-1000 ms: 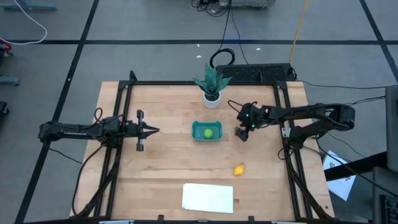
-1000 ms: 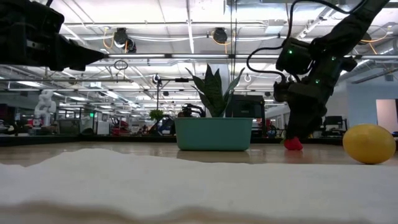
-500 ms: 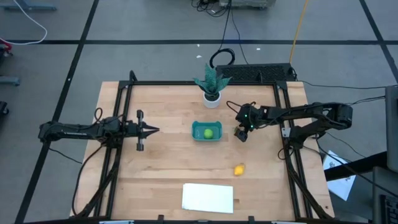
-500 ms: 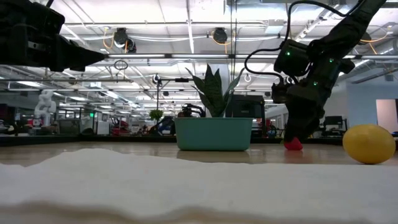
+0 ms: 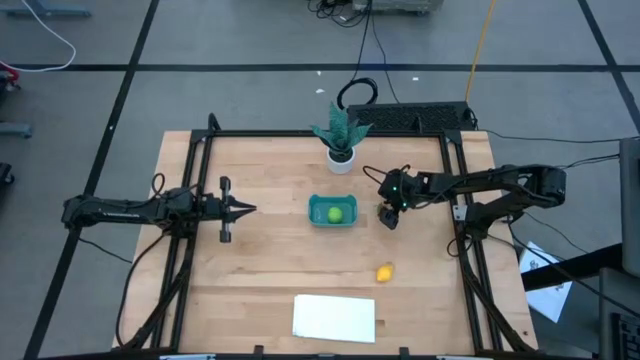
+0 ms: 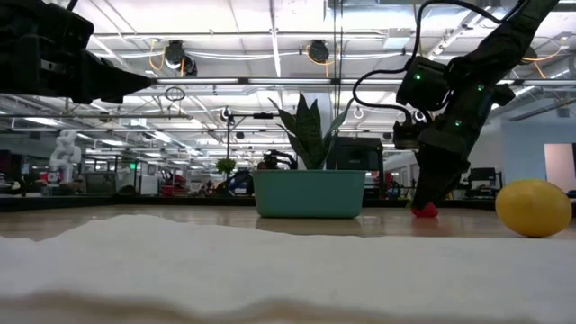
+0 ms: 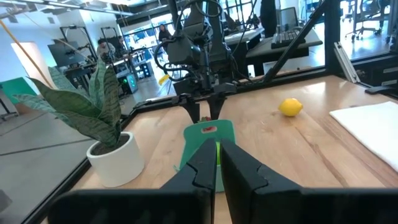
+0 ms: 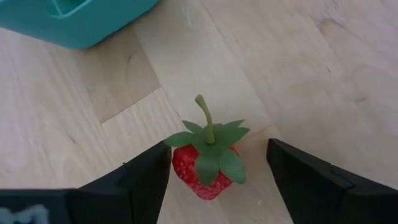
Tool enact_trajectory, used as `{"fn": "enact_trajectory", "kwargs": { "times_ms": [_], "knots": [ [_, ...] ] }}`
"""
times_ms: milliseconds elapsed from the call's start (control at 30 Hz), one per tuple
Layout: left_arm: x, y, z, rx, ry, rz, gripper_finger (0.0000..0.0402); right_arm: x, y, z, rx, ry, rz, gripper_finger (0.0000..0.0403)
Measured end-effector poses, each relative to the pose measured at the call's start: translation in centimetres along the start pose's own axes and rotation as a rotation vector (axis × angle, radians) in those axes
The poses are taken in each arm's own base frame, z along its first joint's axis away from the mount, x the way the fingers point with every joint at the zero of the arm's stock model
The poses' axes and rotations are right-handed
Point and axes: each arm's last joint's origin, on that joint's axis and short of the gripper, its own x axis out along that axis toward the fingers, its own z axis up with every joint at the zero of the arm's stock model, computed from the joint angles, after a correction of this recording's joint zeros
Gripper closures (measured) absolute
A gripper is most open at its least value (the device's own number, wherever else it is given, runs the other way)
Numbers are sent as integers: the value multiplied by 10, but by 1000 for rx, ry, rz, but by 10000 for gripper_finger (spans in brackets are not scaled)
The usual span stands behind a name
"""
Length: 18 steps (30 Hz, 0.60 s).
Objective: Pick and placing Produce into tupperware
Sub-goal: Put the red strawberry into the green bin
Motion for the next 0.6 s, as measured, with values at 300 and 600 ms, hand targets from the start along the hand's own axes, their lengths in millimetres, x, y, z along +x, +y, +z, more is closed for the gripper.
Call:
{"fn": "enact_trajectory", "kwargs": {
  "times_ms": [300, 600],
  "knots": [
    [0, 0, 0, 0, 0, 0, 376, -1, 2, 5, -15, -1, 25, 224],
    [0, 0, 0, -5, 0, 0, 376, -9, 7, 18, -56, 3, 29, 270]
  ]
}}
